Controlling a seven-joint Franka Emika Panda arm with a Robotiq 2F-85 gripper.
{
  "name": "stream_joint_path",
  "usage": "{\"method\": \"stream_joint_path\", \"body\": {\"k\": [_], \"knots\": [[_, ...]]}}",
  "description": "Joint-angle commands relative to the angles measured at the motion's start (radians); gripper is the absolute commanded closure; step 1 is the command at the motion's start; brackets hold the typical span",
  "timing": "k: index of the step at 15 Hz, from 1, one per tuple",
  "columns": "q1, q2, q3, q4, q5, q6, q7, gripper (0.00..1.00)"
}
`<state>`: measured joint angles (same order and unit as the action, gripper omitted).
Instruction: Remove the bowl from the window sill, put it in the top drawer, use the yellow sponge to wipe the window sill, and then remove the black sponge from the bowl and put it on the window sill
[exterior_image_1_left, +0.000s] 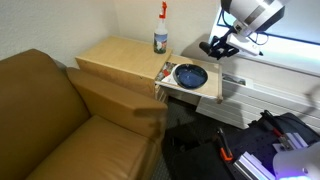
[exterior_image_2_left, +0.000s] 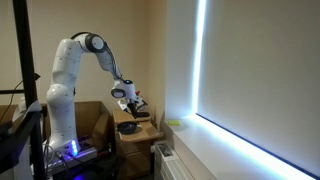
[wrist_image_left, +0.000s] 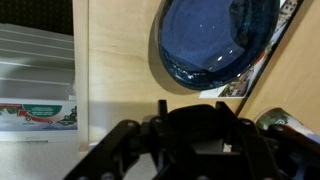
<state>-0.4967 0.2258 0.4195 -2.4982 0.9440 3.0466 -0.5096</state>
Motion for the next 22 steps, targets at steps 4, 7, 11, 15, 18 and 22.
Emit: {"method": "stream_joint_path", "body": {"k": [4,7,11,15,18,22], "knots": [[-0.143,-0.008,0.006,0.063,0.267,-0.073,-0.080,0.75],[-0.193,-0.026,0.009,0.078,0.457,-0.062,-0.126,0.75],[-0.251,-0.038,-0.020,0.074,0.500,-0.269,-0.284,0.75],[-0.242,-0.029,-0.026,0.081,0.512,-0.245,-0.268,0.50],[-0.229,0.028,-0.009,0.151,0.720,-0.123,-0.453,0.75],[-0.234,0.116,-0.059,0.364,0.958,-0.042,-0.577,0.75]]}}
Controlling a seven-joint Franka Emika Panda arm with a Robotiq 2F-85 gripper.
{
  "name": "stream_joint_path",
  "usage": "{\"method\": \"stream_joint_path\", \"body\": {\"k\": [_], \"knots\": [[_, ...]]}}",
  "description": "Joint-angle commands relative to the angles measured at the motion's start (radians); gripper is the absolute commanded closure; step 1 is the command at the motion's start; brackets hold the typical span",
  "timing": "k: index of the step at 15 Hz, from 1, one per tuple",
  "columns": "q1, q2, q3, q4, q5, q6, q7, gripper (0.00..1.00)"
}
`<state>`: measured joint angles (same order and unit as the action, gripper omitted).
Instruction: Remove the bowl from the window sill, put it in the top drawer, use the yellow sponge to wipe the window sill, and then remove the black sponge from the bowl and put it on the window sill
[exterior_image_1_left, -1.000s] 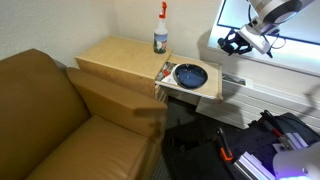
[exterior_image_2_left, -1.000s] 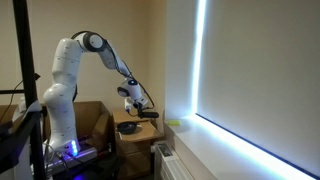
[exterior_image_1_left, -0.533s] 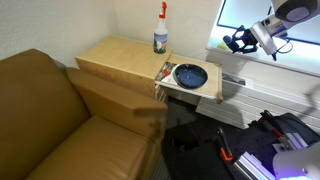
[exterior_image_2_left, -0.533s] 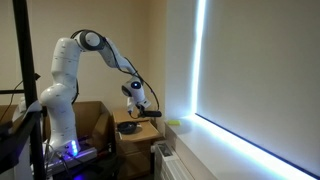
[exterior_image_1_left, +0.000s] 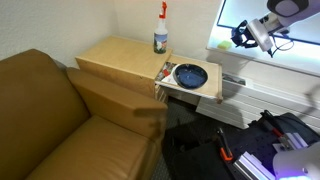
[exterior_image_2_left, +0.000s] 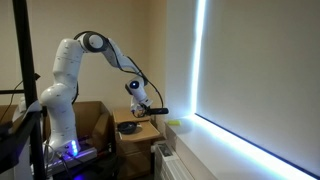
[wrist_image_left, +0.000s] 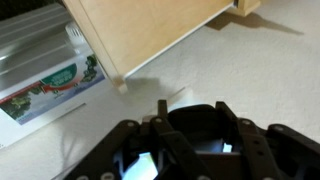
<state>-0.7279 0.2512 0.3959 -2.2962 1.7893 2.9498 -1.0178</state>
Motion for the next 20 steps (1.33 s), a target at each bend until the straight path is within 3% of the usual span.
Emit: {"method": "stream_joint_path", "body": {"k": [1,3,5,6,9,10,11,12,13,14,15,16,17,20], "knots": [[-0.001,0.121,-0.053,0.222,0.145,0.072,-0.074,0.75],[0.001,0.187,-0.094,0.337,0.155,0.117,-0.030,0.75],[-0.012,0.272,-0.116,0.464,0.062,0.159,0.118,0.75],[-0.008,0.173,-0.112,0.328,0.094,0.098,0.041,0.50],[-0.018,0.255,-0.127,0.438,0.065,0.122,0.099,0.50],[-0.005,0.308,-0.143,0.464,0.074,0.159,0.084,0.75],[0.167,0.289,-0.311,0.434,-0.056,0.152,0.301,0.75],[0.035,0.349,-0.168,0.481,-0.053,0.247,0.246,0.75],[0.069,0.382,-0.215,0.495,-0.102,0.273,0.324,0.75],[0.215,0.377,-0.380,0.462,-0.153,0.235,0.458,0.75],[0.231,0.394,-0.401,0.451,-0.207,0.209,0.527,0.75],[0.161,0.434,-0.323,0.486,-0.249,0.258,0.546,0.75],[0.200,0.448,-0.359,0.479,-0.296,0.240,0.626,0.75],[0.223,0.476,-0.380,0.509,-0.405,0.166,0.764,0.75]]}}
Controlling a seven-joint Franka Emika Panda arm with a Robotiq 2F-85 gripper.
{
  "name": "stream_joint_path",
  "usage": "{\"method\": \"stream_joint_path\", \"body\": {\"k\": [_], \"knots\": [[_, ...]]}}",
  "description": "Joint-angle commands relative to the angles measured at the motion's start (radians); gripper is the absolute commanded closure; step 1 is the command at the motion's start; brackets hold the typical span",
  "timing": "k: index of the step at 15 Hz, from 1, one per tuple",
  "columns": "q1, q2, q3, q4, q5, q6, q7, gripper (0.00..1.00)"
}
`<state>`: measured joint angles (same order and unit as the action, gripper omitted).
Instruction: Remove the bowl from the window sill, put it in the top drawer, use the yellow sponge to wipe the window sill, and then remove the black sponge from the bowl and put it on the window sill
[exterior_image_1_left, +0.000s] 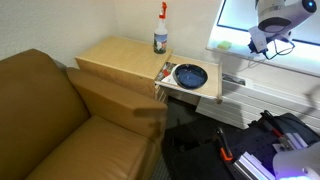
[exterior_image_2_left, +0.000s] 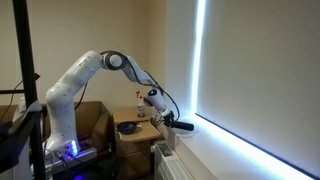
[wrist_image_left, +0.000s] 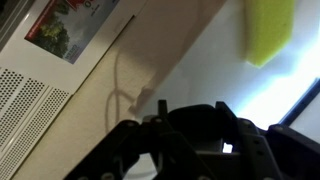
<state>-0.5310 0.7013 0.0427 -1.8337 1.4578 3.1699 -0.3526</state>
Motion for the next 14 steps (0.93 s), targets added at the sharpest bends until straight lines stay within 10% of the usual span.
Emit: {"method": "stream_joint_path", "body": {"k": [1,10,14], "knots": [[0.042,0.036,-0.040,0.063,-0.107,-0.061,0.155,0.75],[0.254,0.186,-0.370,0.179,-0.517,-0.274,0.728,0.75],[0.248,0.222,-0.373,0.228,-0.636,-0.333,0.853,0.75]]}}
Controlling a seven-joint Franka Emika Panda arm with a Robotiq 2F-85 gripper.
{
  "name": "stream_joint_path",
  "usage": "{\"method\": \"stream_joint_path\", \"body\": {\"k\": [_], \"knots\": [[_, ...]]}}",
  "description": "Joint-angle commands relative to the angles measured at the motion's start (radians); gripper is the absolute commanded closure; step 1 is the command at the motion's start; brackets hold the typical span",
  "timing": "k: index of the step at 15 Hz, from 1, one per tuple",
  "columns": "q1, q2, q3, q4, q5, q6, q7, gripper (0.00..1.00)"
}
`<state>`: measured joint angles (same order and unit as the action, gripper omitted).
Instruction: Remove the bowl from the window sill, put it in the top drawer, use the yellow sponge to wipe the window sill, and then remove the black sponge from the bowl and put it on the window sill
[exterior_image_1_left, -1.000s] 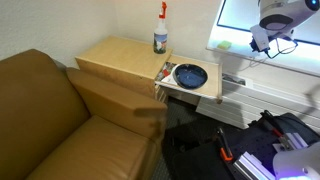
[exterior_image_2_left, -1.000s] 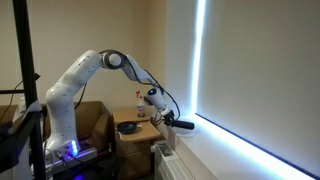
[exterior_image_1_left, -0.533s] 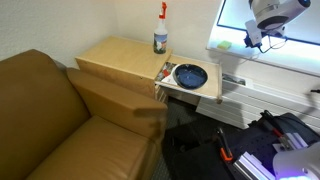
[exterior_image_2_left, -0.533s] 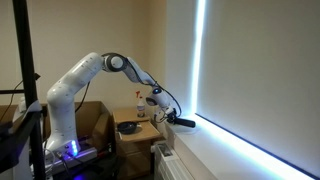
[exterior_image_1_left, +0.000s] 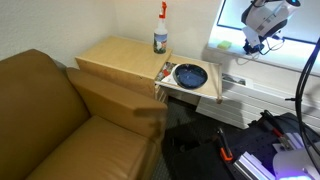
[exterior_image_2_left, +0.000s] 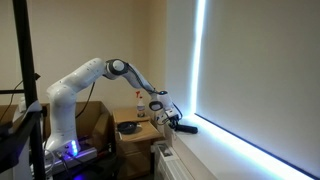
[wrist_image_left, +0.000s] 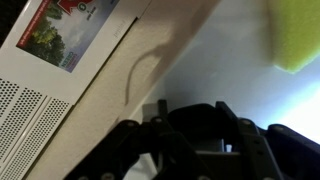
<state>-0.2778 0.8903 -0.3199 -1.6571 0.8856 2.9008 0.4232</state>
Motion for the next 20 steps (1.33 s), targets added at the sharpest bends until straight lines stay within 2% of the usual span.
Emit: {"method": "stream_joint_path", "body": {"k": [1,3,4,5,7,10,13,15,17,19,20], "knots": [[-0.006,0.029,-0.012,0.050,-0.092,-0.092,0.100,0.75],[0.001,0.021,-0.031,0.045,-0.148,-0.146,0.158,0.75],[0.004,0.016,-0.043,0.047,-0.180,-0.185,0.188,0.70],[0.011,0.010,-0.059,0.045,-0.219,-0.226,0.229,0.25],[-0.009,-0.014,-0.055,0.061,-0.297,-0.340,0.272,0.24],[-0.050,-0.054,-0.016,0.073,-0.351,-0.410,0.286,0.03],[-0.087,-0.112,0.049,0.047,-0.307,-0.266,0.198,0.00],[-0.122,-0.173,0.096,0.023,-0.278,-0.217,0.134,0.00],[-0.156,-0.256,0.125,-0.018,-0.256,-0.252,0.080,0.00],[-0.224,-0.365,0.179,-0.070,-0.207,-0.360,-0.063,0.00],[-0.154,-0.233,0.109,0.040,-0.249,-0.301,0.059,0.00]]}}
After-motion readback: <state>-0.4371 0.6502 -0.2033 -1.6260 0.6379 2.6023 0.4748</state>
